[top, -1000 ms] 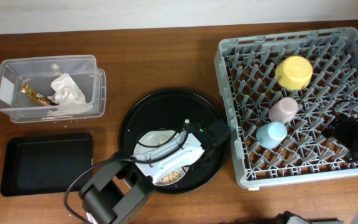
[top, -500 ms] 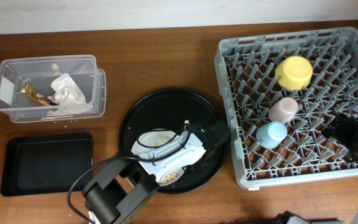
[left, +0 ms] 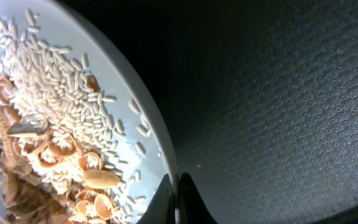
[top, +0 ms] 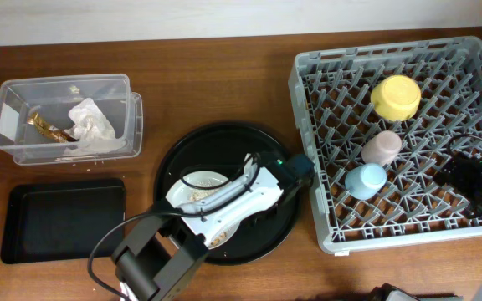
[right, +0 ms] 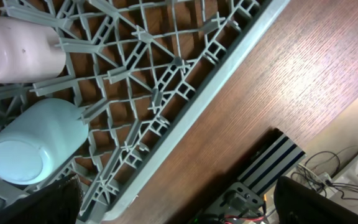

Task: Sort waste into correct bins and load items into the dishwasher rack
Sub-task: 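Reach the left gripper to the white plate and grasp its rim, then carry the plate left and tip the food scraps onto the small black tray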

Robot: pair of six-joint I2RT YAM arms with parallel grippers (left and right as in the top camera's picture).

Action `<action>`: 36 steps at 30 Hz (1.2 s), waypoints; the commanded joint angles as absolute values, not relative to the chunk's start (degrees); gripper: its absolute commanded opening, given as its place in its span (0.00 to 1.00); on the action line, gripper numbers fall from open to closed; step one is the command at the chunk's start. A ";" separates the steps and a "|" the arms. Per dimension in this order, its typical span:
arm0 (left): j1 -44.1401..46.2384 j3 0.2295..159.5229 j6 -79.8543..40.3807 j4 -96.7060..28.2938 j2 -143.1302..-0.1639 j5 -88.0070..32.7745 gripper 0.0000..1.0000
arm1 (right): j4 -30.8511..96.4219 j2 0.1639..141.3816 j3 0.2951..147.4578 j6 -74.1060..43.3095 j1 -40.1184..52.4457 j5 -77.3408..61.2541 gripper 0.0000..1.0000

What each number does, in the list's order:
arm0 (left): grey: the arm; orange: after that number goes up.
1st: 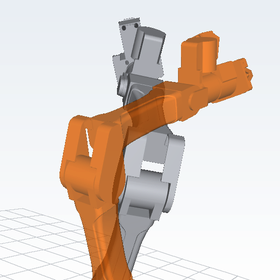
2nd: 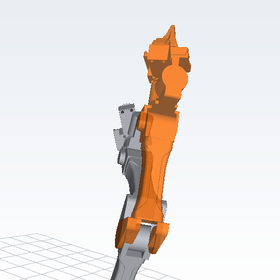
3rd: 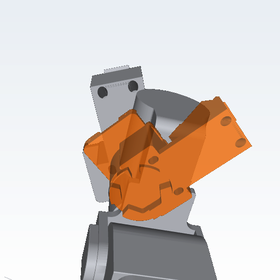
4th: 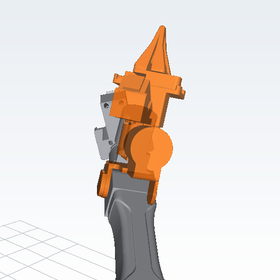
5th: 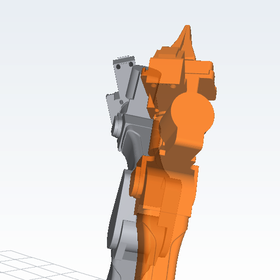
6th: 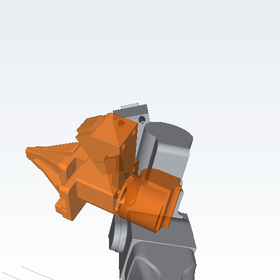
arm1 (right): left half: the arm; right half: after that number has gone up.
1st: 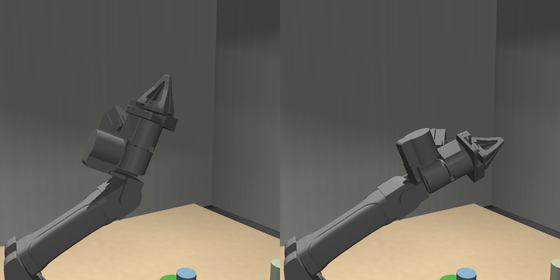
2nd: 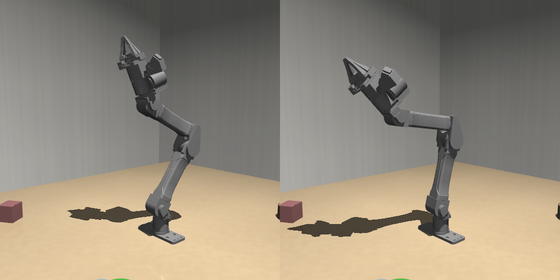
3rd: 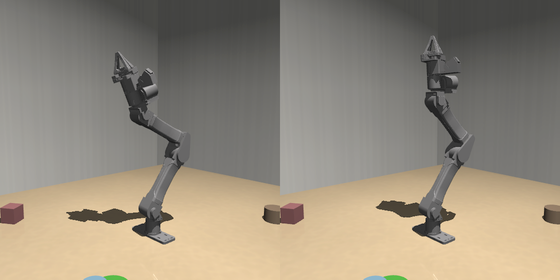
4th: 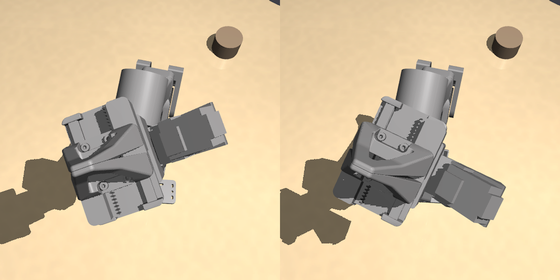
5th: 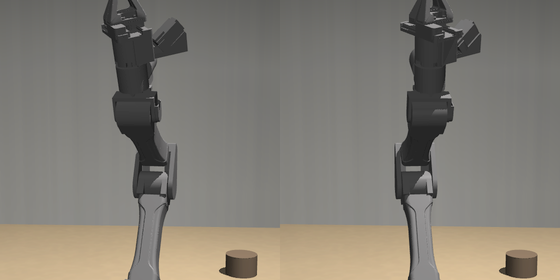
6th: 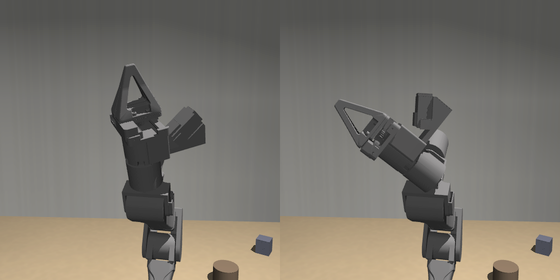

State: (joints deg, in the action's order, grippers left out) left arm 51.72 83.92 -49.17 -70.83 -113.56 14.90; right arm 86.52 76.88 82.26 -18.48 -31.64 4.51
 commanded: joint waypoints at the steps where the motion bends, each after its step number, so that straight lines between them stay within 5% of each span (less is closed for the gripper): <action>1: 47.66 88.05 -49.91 -75.48 -114.39 16.56 0.01 | 86.50 76.93 82.15 -18.94 -31.90 5.02 0.99; 18: 4.38 89.62 -40.14 -79.79 -95.33 11.25 0.01 | 86.50 76.93 82.15 -18.96 -31.90 5.02 0.99; 29: -22.04 89.38 -20.53 -74.39 -95.33 -18.72 0.01 | 86.50 76.93 82.15 -18.96 -31.90 4.99 0.99; 36: -30.44 88.79 -11.99 -73.60 -95.33 -31.81 0.01 | 86.50 76.93 82.15 -18.94 -31.90 4.99 0.99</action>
